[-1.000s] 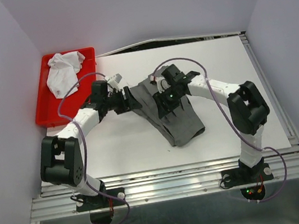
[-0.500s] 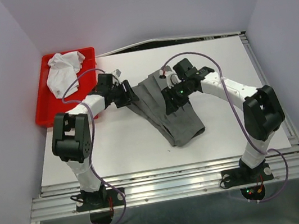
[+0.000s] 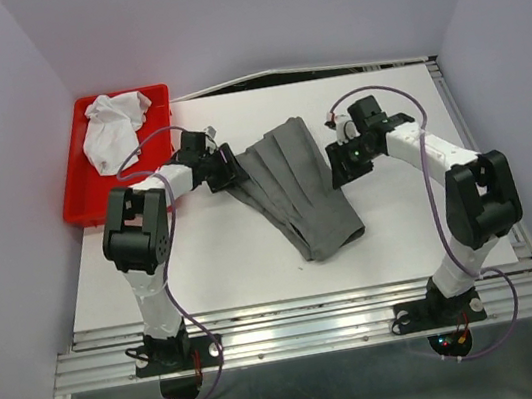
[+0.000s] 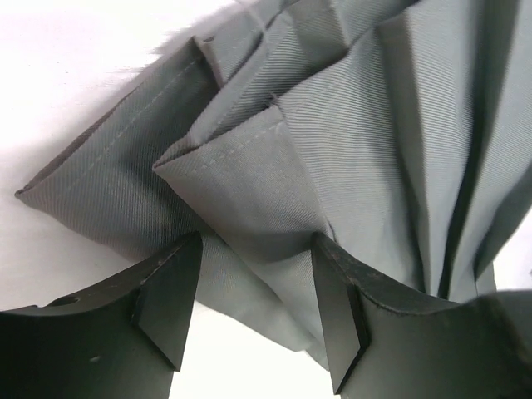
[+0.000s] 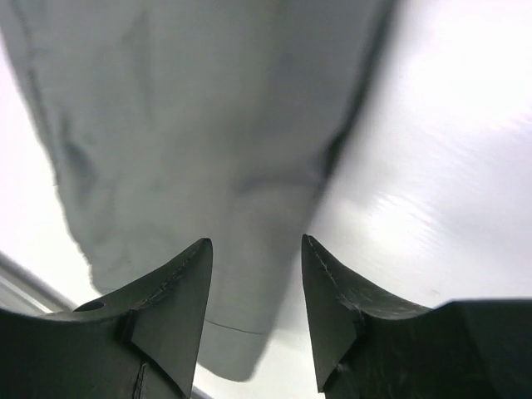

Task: Fold and stack the skirts
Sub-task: Fold the skirt

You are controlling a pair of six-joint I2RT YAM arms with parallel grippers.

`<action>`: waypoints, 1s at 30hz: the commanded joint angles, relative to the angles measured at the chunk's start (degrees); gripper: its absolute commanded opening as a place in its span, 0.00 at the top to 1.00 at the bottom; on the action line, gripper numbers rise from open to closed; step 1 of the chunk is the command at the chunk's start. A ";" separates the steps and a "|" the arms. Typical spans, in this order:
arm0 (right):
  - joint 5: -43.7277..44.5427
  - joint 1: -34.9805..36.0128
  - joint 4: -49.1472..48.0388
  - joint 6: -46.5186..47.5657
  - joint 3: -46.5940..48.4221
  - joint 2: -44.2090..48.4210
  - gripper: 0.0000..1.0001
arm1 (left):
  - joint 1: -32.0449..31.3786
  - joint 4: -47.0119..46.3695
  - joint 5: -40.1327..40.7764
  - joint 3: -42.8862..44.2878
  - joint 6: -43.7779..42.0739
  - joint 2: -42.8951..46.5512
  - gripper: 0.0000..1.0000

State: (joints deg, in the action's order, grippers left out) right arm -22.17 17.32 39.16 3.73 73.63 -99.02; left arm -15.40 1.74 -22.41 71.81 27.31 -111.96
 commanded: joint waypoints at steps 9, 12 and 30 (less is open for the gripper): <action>4.95 -2.82 -2.94 4.88 -4.89 2.88 0.48 | 0.19 -11.14 -4.57 -0.79 3.01 6.48 0.72; 6.44 -2.82 -3.56 5.59 -6.82 0.42 0.49 | 0.54 -10.35 -4.05 -1.23 1.96 10.17 1.00; 3.12 -2.82 -1.02 5.06 -1.65 3.31 0.41 | 5.20 -3.41 4.92 -2.57 -2.26 0.18 1.00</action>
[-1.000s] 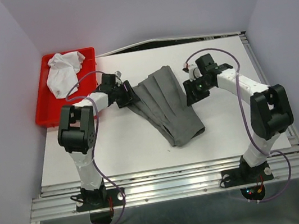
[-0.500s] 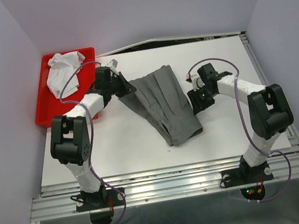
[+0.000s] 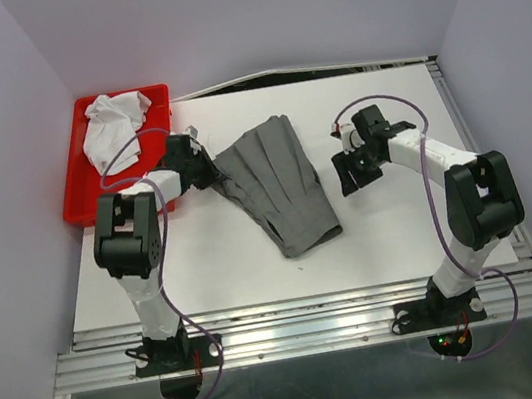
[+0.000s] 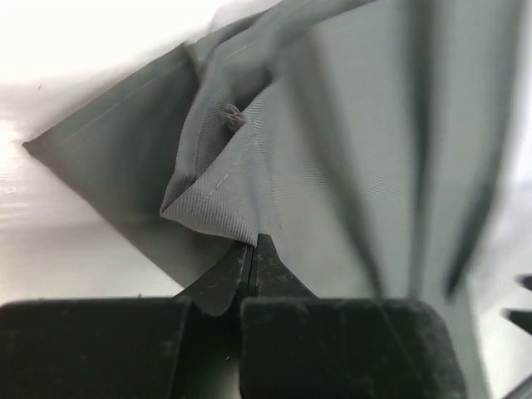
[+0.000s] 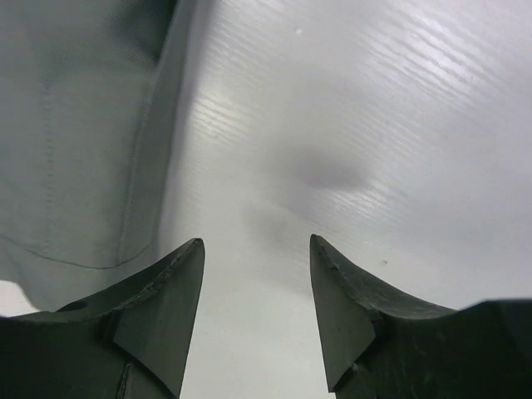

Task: Fold and stack the skirts
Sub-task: Fold the skirt

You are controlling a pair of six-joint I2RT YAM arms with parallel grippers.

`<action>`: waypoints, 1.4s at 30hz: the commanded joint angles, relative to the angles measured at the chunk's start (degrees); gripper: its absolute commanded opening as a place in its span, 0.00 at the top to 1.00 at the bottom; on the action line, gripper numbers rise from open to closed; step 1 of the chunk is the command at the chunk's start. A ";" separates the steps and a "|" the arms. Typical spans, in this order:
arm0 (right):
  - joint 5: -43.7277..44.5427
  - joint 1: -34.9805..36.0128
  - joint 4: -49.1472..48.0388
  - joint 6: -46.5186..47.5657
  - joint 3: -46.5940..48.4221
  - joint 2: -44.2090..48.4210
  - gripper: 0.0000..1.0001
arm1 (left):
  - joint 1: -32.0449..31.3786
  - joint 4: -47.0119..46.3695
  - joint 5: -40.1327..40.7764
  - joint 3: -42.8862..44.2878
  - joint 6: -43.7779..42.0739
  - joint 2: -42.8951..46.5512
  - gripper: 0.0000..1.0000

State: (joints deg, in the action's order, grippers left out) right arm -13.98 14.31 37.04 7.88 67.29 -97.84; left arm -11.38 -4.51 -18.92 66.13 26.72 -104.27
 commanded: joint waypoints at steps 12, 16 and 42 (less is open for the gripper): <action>-22.93 2.04 -3.37 -2.96 13.84 -6.65 0.48 | 0.04 12.59 7.31 13.32 -8.59 -9.82 0.74; -23.47 3.80 -4.60 -3.39 10.86 -10.70 0.51 | -1.01 15.41 9.41 14.20 -15.02 -4.11 0.36; -26.35 12.67 -2.06 -4.37 12.08 -3.22 0.46 | -15.34 -4.24 0.56 -45.45 -106.86 53.54 0.02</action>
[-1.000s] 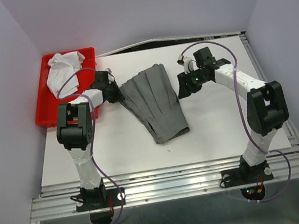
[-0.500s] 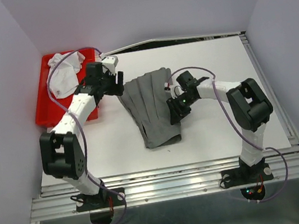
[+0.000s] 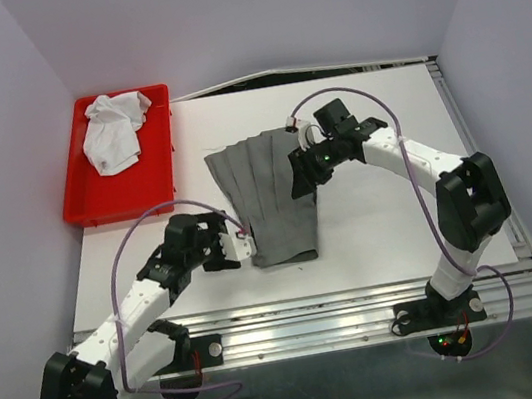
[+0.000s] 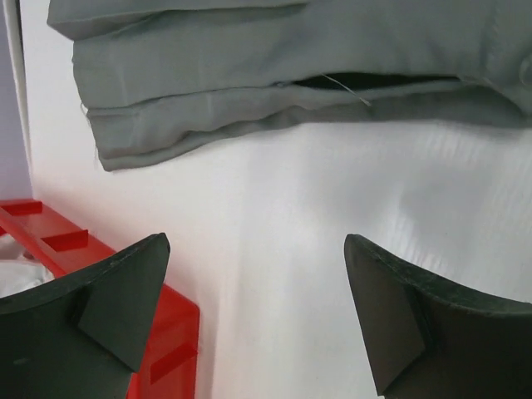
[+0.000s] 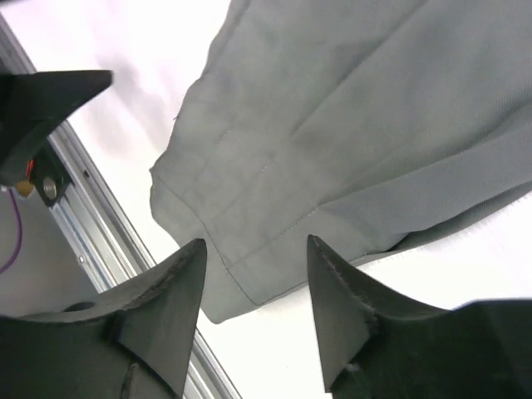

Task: Fold and stack the skirts
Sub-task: Fold the skirt

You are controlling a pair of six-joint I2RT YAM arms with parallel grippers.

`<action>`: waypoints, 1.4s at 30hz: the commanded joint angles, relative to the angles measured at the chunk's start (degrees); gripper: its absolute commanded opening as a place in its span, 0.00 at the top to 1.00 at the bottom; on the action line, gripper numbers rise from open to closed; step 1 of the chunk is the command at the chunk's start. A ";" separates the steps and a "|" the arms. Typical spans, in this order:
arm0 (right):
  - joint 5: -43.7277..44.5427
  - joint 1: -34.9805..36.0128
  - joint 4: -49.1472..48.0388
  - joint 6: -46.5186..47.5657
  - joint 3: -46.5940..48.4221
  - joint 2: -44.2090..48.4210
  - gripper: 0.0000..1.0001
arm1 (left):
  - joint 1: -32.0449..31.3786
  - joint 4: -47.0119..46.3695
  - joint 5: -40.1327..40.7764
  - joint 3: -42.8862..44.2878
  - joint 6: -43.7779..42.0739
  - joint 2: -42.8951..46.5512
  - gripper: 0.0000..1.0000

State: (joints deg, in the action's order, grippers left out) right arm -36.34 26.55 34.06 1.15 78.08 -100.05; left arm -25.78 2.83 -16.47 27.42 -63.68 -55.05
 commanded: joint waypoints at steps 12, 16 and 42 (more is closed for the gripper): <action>-6.47 3.43 -4.71 0.52 -1.98 -15.96 0.53 | -12.09 -22.34 -6.12 -22.14 -30.27 6.27 0.02; -5.24 3.43 -4.88 0.52 -1.53 -18.42 0.54 | -16.40 -26.11 -5.59 -22.68 -29.05 2.59 0.02; -9.00 3.43 -3.40 1.31 -3.82 -13.09 0.43 | -27.48 -40.37 3.29 -15.03 -12.35 -14.21 0.50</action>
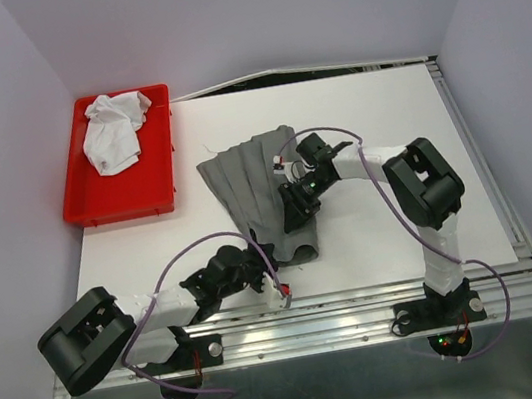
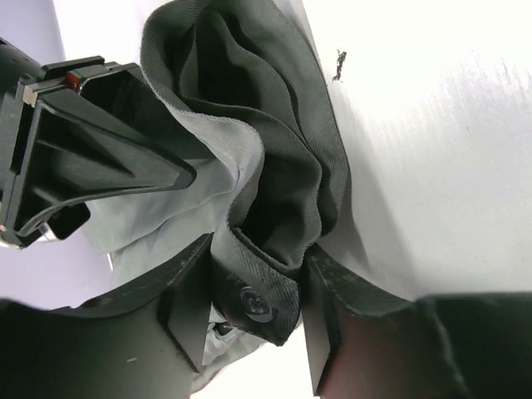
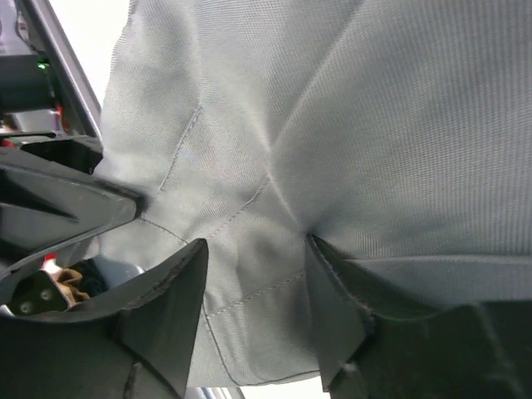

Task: Fold and stack the skirts
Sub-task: Fold the skirt

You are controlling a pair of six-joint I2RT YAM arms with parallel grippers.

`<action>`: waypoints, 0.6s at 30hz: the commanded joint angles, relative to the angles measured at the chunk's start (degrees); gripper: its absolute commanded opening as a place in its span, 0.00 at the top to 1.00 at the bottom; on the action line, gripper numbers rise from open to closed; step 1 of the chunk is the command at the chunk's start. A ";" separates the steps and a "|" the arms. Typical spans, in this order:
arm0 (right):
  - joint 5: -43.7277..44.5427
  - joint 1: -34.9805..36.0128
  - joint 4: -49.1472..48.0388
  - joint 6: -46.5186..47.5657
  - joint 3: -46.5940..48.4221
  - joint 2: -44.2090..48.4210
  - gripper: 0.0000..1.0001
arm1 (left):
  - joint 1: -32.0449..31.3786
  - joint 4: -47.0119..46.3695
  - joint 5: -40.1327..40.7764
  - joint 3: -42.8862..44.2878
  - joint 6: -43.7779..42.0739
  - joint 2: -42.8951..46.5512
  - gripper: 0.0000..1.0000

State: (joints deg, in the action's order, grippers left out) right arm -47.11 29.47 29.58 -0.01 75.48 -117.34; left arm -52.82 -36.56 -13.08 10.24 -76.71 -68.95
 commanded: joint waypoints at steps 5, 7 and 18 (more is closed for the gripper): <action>-3.07 -0.65 6.80 2.91 -1.64 10.72 0.43 | -0.44 1.75 -0.19 2.24 0.33 1.18 0.50; -6.30 -0.65 7.07 1.95 -3.23 11.95 0.44 | -0.44 2.19 -0.10 2.42 0.68 1.45 0.49; -13.63 -0.65 4.79 3.09 -13.78 2.66 0.52 | -0.44 3.24 0.78 3.82 0.77 1.62 0.30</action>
State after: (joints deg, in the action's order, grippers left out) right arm -58.00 28.88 34.63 2.26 64.66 -109.25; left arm -52.93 -32.82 -12.25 12.10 -76.38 -68.82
